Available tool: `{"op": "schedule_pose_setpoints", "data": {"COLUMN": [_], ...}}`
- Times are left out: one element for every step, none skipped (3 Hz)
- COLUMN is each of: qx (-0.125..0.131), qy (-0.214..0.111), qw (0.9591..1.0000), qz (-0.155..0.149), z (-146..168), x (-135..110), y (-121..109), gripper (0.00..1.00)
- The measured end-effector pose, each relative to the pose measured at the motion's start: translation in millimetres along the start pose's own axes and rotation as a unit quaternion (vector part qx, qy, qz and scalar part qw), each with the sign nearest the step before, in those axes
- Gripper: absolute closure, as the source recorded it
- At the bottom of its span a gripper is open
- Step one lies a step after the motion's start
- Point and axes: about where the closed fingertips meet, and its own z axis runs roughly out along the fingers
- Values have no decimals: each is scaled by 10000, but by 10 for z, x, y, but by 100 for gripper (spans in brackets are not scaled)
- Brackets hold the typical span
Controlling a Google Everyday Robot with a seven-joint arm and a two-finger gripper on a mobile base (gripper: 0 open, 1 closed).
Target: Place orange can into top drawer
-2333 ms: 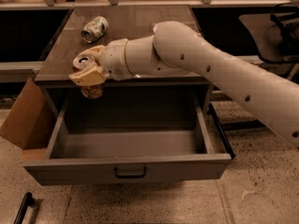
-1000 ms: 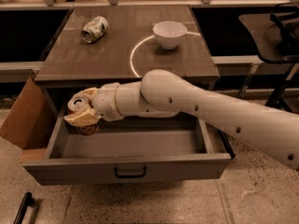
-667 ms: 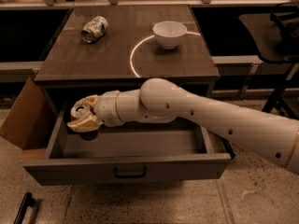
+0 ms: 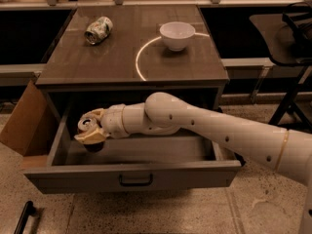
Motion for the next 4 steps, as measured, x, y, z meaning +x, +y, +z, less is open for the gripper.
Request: {"op": "schedule_pose_setpoints", "data": {"qx": [-41,14,78,141], "qy": [11,64,185,273], "qw": [9999,9996,9993,9989], "qz": [153,262,318,366], "z": [77,87,77,57], "x": [205,358,459,533], "y": [-38,-87,-128,-157], "gripper": [81,58,34,11]}}
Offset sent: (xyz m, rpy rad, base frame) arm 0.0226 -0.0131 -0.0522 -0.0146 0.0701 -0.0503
